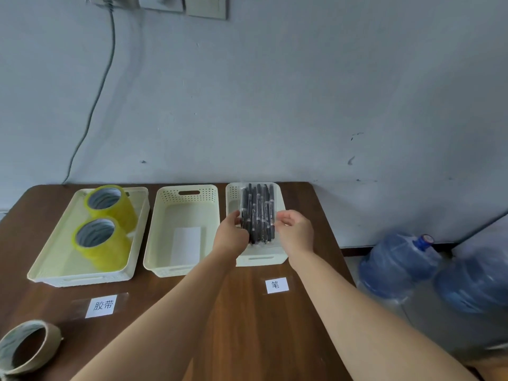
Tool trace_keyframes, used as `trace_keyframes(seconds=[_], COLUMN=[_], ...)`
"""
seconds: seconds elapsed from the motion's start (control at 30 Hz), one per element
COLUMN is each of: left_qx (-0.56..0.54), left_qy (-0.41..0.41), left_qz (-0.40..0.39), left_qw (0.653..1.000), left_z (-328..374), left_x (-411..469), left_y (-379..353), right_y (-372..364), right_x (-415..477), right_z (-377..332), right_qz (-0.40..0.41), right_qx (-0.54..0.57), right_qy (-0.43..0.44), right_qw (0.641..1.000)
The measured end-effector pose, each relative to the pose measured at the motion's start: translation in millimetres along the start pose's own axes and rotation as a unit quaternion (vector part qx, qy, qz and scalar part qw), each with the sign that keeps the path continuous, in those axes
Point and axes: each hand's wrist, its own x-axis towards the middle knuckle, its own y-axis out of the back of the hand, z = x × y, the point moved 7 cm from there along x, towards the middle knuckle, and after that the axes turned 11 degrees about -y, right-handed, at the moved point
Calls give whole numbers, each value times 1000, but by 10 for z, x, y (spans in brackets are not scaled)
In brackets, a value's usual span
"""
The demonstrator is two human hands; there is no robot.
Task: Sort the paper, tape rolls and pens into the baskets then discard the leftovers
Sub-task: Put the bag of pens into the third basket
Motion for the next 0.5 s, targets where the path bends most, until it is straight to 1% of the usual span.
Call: trace_keyframes(seconds=[0.17,0.33,0.5], left_qx=[11,11,32], left_qy=[25,55,87], left_qz=[-3,-21,-28], left_qw=[1000,998,995], left_z=[-83,-252,-514], left_x=[236,463,632], left_y=[-89,-240,-370], right_y=[-175,-311,-491], right_x=[330,611,796], right_z=[130,290,486], right_qz=[-38,-57,-106], right_qx=[-35,-51,-75], right_qy=[-25,-68,-116], right_qw=[998,995,985])
